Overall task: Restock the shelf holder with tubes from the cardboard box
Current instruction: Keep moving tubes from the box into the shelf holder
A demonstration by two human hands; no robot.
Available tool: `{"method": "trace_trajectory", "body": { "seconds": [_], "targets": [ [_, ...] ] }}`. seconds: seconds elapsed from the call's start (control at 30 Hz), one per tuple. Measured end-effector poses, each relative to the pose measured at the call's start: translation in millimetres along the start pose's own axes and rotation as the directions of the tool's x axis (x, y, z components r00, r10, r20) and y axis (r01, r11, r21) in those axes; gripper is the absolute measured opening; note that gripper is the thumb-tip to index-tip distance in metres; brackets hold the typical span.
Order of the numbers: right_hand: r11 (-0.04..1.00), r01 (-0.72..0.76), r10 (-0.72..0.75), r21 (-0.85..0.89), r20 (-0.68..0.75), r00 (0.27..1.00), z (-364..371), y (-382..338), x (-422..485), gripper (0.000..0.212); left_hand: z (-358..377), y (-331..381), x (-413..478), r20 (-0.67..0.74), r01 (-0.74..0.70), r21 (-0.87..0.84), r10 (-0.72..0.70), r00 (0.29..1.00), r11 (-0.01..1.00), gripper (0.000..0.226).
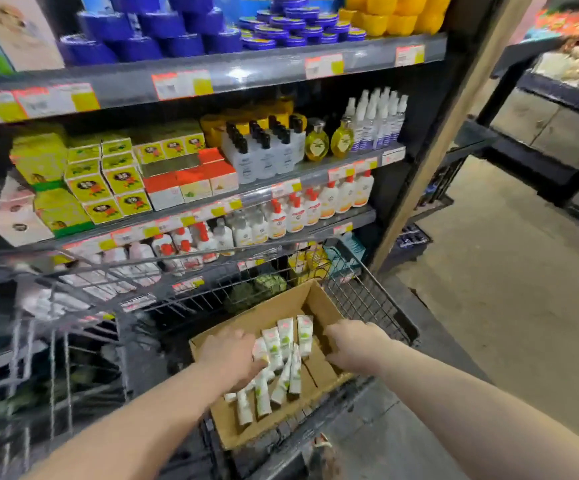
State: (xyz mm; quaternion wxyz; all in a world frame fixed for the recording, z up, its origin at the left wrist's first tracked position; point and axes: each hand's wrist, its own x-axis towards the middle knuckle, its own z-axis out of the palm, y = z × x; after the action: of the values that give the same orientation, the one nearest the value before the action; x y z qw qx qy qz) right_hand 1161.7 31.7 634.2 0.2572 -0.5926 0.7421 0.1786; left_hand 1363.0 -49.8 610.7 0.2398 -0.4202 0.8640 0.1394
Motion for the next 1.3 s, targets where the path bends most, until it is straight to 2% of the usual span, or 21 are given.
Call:
{"method": "trace_trajectory", "body": {
  "seconds": [0.1, 0.27, 0.43, 0.53, 0.7, 0.87, 1.07, 1.17, 1.3],
  "targets": [
    [0.998, 0.062, -0.061, -0.002, 0.091, 0.994, 1, 22, 48, 0.044, 4, 10, 32, 0.073, 0.098, -0.081, -0.092, 0.993, 0.992, 0.052],
    [0.993, 0.113, -0.117, 0.031, 0.229, 0.966, 24, 53, 120, 0.037, 31, 33, 85, 0.211, 0.207, -0.183, -0.167, 0.963, 0.961, 0.055],
    [0.990, 0.117, -0.137, 0.074, 0.402, 0.905, 65, 55, 188, 0.041, 72, 46, 126, 0.304, 0.281, -0.287, -0.191, 0.933, 0.916, 0.054],
    [0.991, 0.078, -0.121, 0.109, 0.479, 0.869, 93, 50, 220, 0.039, 99, 49, 146, 0.350, 0.329, -0.405, -0.188, 0.918, 0.853, 0.061],
    [0.977, -0.028, -0.085, 0.212, 0.507, 0.858, 138, 46, 261, 0.056, 150, 48, 186, 0.408, 0.416, -0.541, -0.205, 0.890, 0.731, 0.064],
    [0.942, -0.085, -0.092, 0.326, 0.492, 0.866, 188, 35, 282, 0.044, 196, 50, 220, 0.423, 0.450, -0.599, -0.215, 0.880, 0.662, 0.061],
    [0.863, -0.203, -0.033, 0.462, 0.454, 0.890, 220, 27, 292, 0.035, 241, 58, 240, 0.453, 0.467, -0.629, -0.196, 0.870, 0.621, 0.055],
    [0.739, -0.335, 0.023, 0.584, 0.475, 0.880, 231, 25, 295, 0.034, 252, 59, 246, 0.444, 0.493, -0.629, -0.243, 0.863, 0.601, 0.047],
    [0.597, -0.446, 0.084, 0.667, 0.501, 0.861, 241, 22, 294, 0.034, 260, 58, 250, 0.415, 0.465, -0.600, -0.244, 0.876, 0.650, 0.039]
  ]
}}
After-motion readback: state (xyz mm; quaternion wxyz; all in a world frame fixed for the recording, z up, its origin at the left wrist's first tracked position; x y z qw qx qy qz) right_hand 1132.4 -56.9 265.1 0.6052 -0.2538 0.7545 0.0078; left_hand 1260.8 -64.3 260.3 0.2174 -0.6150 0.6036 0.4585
